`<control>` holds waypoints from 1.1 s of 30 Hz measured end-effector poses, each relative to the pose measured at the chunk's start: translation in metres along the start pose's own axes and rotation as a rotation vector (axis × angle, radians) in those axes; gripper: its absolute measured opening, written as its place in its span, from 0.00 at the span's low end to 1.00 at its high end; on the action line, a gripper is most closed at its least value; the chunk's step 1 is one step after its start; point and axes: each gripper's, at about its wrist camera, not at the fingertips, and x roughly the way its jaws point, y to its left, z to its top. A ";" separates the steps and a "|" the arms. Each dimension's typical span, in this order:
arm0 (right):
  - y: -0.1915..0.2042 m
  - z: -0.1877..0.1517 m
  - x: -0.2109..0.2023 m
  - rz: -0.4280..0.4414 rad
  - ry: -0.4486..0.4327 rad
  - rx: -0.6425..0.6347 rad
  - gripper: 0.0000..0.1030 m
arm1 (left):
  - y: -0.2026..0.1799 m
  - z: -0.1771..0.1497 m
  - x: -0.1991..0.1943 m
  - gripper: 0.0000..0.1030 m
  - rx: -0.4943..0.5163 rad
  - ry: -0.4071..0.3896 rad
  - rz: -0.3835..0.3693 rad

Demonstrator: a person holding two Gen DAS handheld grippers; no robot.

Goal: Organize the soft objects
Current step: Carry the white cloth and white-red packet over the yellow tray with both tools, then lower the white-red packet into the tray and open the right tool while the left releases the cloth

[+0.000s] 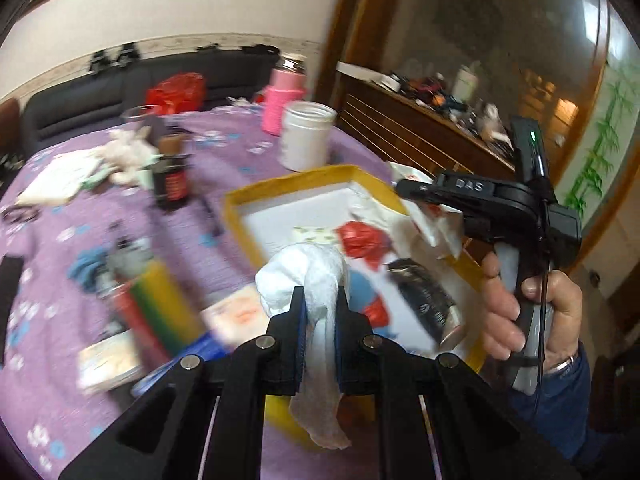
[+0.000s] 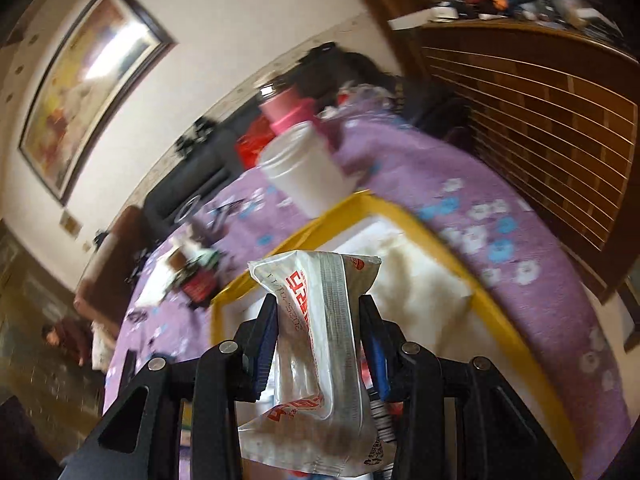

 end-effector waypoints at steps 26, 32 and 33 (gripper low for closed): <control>-0.011 -0.006 0.043 -0.114 0.121 -0.017 0.51 | -0.045 -0.011 0.070 0.39 0.046 0.080 -0.082; -0.008 -0.004 0.033 -0.093 0.081 -0.018 0.64 | -0.048 -0.010 0.048 0.54 0.049 0.049 -0.086; -0.008 -0.004 0.032 -0.094 0.075 -0.017 0.64 | -0.047 -0.010 0.043 0.54 0.048 0.040 -0.088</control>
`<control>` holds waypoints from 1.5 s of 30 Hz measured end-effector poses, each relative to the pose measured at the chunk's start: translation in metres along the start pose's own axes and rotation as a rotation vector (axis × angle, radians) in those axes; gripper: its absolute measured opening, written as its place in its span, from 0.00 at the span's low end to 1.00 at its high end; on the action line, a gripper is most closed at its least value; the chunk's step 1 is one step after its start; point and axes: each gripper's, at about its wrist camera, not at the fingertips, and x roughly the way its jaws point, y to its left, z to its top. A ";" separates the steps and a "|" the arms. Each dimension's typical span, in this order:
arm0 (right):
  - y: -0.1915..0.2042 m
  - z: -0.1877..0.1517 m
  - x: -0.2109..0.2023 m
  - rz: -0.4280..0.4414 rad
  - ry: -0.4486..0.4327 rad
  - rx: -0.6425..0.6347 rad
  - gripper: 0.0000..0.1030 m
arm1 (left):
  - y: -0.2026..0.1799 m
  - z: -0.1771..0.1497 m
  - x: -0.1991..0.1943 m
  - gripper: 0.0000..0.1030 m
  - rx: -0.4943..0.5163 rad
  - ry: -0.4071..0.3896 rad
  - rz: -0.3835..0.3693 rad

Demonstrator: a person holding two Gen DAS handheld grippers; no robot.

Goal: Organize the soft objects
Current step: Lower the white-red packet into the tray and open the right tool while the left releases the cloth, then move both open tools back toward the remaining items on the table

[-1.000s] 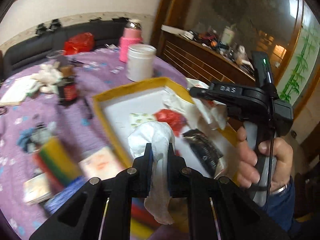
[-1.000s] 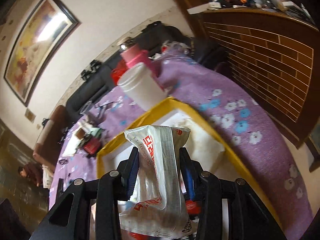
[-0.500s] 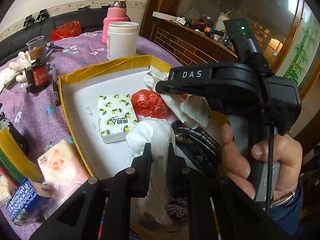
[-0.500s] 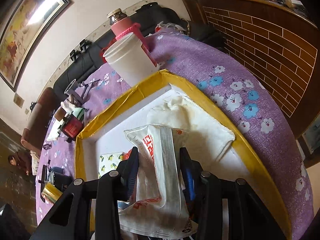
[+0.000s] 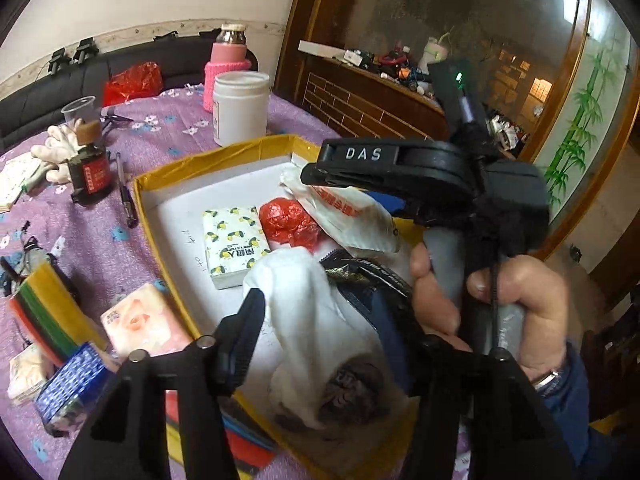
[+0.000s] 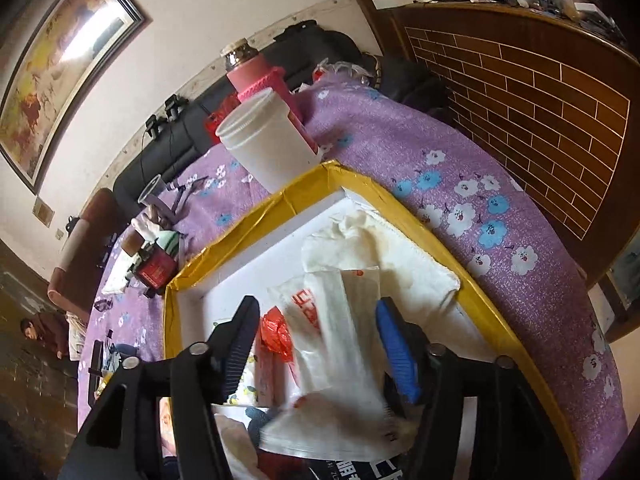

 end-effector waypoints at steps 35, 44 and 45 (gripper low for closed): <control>0.040 -0.061 -0.069 0.029 -0.150 -0.123 0.70 | 0.187 -0.134 -0.169 0.75 -0.348 -0.156 0.156; 0.122 -0.102 -0.053 0.296 0.081 -0.261 0.70 | 0.225 -0.144 -0.172 0.75 -0.446 -0.213 0.186; 0.133 -0.107 -0.046 0.305 0.102 -0.278 0.70 | 0.224 -0.144 -0.173 0.75 -0.441 -0.215 0.183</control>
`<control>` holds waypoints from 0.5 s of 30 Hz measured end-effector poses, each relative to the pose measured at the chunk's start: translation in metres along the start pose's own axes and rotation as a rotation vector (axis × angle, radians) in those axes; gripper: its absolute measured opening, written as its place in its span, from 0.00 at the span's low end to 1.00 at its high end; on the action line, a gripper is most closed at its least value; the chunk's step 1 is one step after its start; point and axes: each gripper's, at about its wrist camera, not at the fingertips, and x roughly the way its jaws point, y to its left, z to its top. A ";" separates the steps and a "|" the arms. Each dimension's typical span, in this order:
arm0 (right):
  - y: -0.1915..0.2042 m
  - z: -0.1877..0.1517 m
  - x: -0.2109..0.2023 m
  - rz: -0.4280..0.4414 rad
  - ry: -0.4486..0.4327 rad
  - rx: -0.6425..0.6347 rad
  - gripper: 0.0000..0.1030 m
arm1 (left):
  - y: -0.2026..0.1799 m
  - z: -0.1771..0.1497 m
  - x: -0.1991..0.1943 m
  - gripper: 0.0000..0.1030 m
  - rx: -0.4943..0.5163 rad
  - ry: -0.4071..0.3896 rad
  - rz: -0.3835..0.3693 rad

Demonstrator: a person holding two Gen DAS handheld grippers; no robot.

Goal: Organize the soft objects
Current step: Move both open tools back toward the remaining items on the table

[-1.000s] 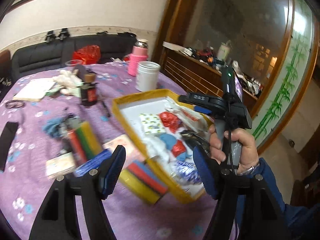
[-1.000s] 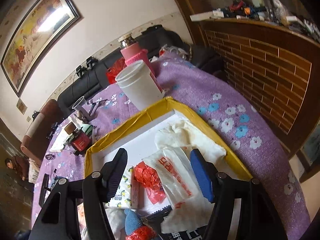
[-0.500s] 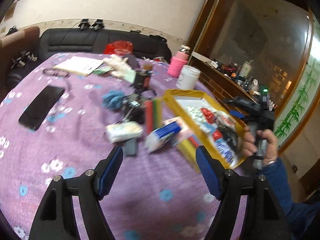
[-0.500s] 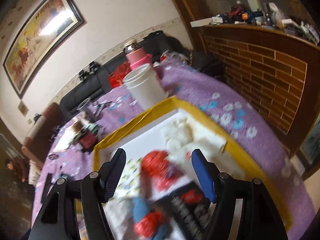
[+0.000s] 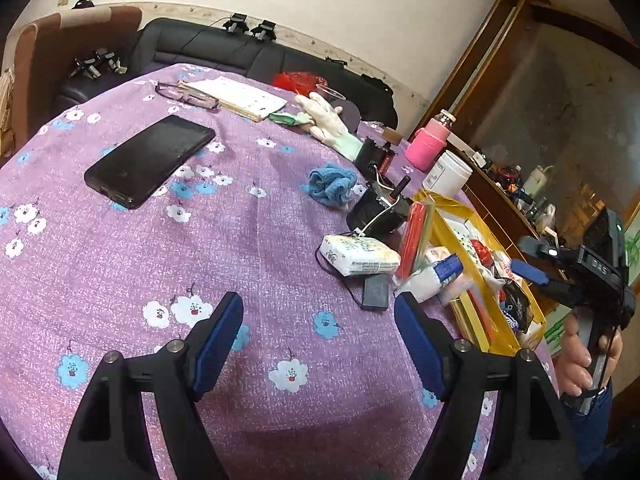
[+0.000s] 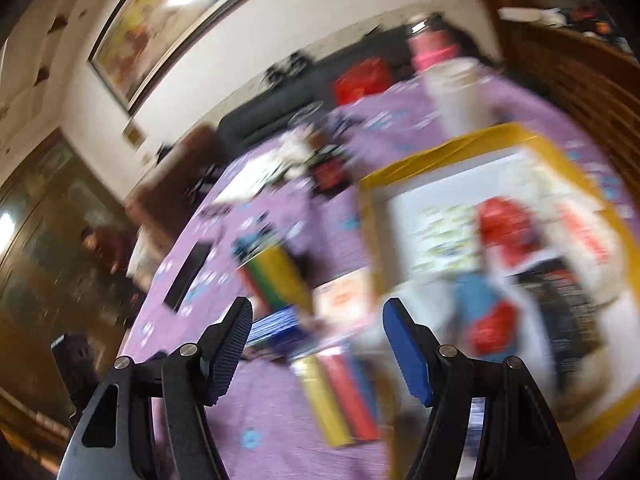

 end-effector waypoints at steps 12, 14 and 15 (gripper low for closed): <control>0.024 0.019 0.108 -0.202 0.182 -0.109 0.70 | -0.008 -0.003 -0.004 0.75 0.048 -0.015 -0.048; 0.026 0.011 0.113 -0.211 0.205 -0.129 0.71 | -0.007 -0.003 -0.005 0.75 0.046 -0.018 -0.057; 0.032 0.006 0.112 -0.220 0.204 -0.159 0.71 | -0.007 -0.002 -0.006 0.75 0.042 -0.022 -0.059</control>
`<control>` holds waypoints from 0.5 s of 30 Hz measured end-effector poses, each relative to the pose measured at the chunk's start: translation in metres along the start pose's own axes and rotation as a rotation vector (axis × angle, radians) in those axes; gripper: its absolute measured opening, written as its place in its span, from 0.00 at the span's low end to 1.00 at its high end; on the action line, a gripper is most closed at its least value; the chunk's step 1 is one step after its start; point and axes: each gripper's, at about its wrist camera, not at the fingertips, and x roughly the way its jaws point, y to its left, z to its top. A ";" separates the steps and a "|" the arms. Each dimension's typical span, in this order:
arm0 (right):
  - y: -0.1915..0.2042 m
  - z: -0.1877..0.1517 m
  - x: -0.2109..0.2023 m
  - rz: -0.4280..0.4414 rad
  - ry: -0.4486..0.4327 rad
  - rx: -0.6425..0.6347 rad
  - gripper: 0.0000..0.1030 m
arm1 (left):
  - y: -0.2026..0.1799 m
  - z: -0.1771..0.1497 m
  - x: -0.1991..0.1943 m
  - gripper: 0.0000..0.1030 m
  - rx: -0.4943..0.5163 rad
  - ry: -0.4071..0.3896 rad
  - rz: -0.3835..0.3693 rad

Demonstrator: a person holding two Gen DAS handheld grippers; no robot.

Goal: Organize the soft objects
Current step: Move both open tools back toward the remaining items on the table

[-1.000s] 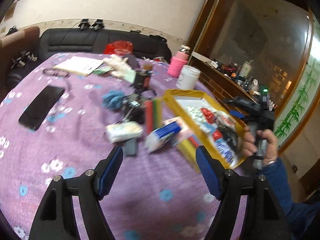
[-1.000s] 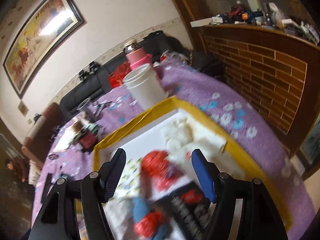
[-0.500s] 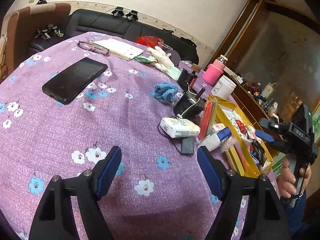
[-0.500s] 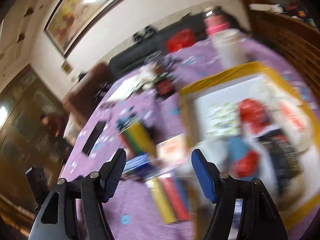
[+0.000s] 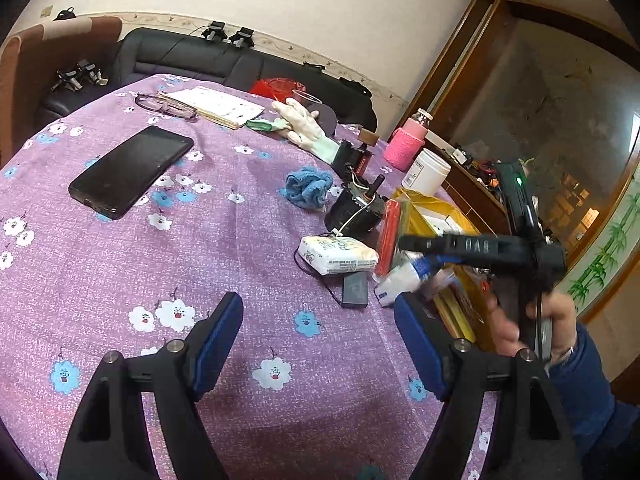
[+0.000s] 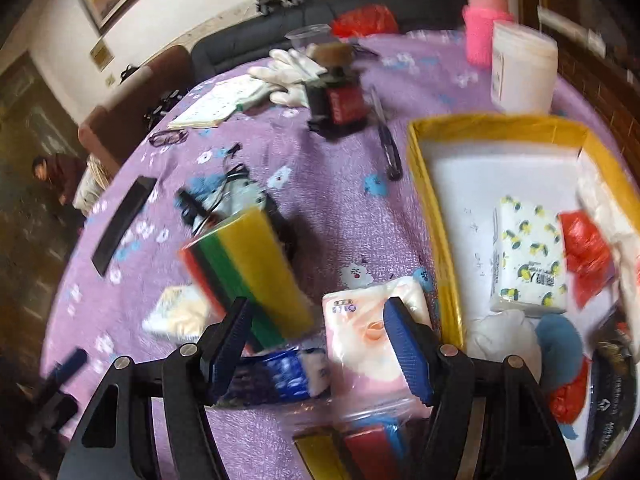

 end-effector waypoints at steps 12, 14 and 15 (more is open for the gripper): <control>0.026 -0.041 -0.061 0.234 -0.006 -0.058 0.71 | 0.004 0.000 -0.007 0.75 -0.017 -0.019 -0.051; 0.014 -0.044 -0.068 0.192 0.001 -0.069 0.71 | 0.003 -0.001 -0.007 0.75 -0.013 -0.020 -0.059; 0.009 -0.047 -0.068 0.172 0.010 -0.073 0.71 | 0.003 -0.001 -0.007 0.75 -0.013 -0.020 -0.062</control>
